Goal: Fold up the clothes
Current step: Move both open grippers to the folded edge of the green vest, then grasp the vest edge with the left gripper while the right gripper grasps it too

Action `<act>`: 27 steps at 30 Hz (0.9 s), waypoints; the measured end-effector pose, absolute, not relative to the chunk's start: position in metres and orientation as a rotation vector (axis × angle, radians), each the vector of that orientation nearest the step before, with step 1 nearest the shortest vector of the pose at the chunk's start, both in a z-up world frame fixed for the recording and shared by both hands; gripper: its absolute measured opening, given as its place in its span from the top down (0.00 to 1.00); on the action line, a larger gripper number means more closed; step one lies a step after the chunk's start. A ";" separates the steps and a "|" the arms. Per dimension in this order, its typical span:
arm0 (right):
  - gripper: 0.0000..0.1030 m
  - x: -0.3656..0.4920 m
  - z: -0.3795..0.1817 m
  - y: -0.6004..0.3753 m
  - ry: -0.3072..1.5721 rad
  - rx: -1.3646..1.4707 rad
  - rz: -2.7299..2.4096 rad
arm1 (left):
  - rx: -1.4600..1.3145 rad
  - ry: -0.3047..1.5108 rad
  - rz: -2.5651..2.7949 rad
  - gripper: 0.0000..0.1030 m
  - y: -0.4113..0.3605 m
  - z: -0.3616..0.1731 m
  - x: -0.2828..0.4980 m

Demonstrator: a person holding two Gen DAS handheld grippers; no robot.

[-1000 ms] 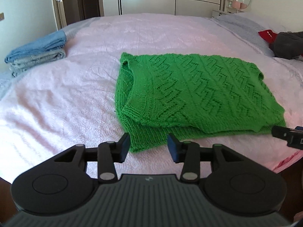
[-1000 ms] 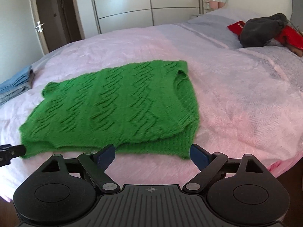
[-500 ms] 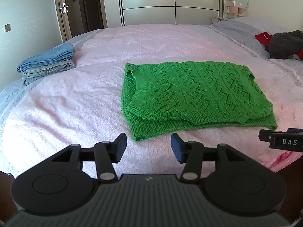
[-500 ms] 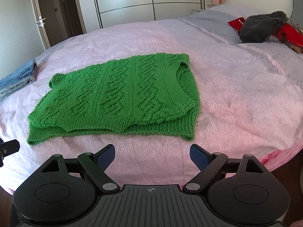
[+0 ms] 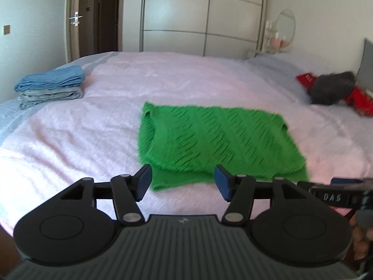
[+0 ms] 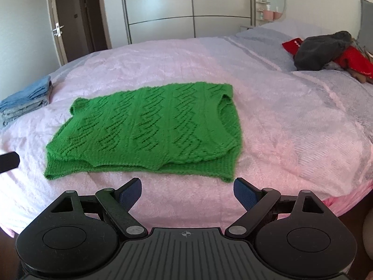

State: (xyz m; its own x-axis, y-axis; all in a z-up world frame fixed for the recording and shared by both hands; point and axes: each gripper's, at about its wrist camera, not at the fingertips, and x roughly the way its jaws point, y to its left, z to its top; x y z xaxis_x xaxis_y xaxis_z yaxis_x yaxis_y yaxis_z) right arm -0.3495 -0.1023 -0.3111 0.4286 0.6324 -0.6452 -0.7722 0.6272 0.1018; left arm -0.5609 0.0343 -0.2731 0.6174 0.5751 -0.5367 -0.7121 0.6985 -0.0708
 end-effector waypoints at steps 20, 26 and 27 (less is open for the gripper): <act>0.25 -0.220 -0.366 -0.145 0.985 0.620 0.895 | -0.365 0.567 0.590 0.78 0.122 -0.303 -0.510; 0.29 -0.186 -0.396 -0.136 1.056 0.718 0.850 | -0.404 0.578 0.541 0.80 0.148 -0.321 -0.495; 0.31 -0.183 -0.401 -0.134 1.073 0.729 0.851 | -0.411 0.585 0.541 0.81 0.152 -0.326 -0.494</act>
State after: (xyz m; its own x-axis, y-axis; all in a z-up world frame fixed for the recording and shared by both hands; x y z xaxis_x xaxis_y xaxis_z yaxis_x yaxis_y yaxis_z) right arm -0.1827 -0.1344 -0.4006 0.2359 0.8672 -0.4384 -0.2300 0.4882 0.8419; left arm -0.4941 0.1517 -0.3257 0.7037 0.3587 -0.6133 -0.5834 0.7844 -0.2105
